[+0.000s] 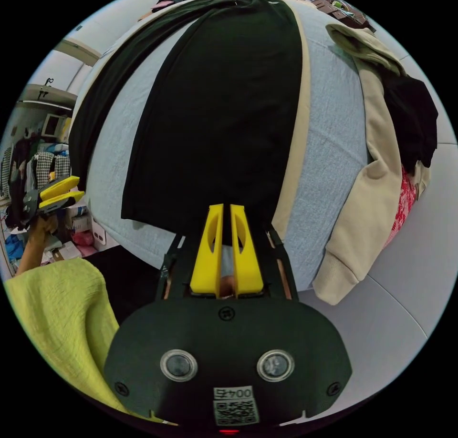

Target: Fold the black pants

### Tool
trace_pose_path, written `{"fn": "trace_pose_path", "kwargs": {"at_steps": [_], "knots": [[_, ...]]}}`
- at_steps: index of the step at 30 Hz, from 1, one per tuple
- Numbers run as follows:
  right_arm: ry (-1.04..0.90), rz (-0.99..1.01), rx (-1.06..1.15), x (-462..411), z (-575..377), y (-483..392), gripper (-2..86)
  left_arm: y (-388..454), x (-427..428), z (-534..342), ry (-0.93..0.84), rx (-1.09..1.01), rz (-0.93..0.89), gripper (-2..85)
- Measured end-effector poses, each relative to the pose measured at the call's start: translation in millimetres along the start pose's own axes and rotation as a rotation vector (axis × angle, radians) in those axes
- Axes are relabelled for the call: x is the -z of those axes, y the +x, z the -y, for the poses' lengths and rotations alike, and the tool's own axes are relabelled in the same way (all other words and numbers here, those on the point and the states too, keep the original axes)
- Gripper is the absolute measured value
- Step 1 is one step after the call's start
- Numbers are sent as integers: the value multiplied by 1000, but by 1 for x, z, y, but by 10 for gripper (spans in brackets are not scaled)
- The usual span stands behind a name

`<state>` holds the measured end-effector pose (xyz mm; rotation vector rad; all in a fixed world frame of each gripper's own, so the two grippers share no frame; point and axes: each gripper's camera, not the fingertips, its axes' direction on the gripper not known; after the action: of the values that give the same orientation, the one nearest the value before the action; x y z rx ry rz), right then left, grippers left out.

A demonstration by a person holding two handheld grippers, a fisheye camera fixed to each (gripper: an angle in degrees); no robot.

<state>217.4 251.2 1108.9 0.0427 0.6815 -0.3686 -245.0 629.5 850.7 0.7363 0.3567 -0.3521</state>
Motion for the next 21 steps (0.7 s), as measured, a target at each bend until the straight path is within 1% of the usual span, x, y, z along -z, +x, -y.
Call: {"fn": "trace_pose_path", "kwargs": {"at_steps": [2,4,8,10,12,14,16,18,21], "knots": [[22,10,4,0,-7,5,45,-2,14,2,3,21,-74,121],[49,29,10,0,-16,10,55,-11,38,4,44,69,-136,120],[65,144,13,3,-30,24,96,-35,79,13,127,167,-105,106],[92,167,17,6,-36,27,97,-55,101,25,153,232,-78,98],[141,207,19,15,-42,29,76,-69,112,36,131,276,-45,91],[149,262,23,21,-40,26,58,-84,117,45,95,326,-40,80],[159,309,27,27,-33,19,40,-100,124,53,45,385,-71,43],[175,341,21,35,-21,2,11,-106,138,55,43,417,-77,24],[175,392,9,36,0,-30,-3,-113,161,58,51,405,-148,8]]}}
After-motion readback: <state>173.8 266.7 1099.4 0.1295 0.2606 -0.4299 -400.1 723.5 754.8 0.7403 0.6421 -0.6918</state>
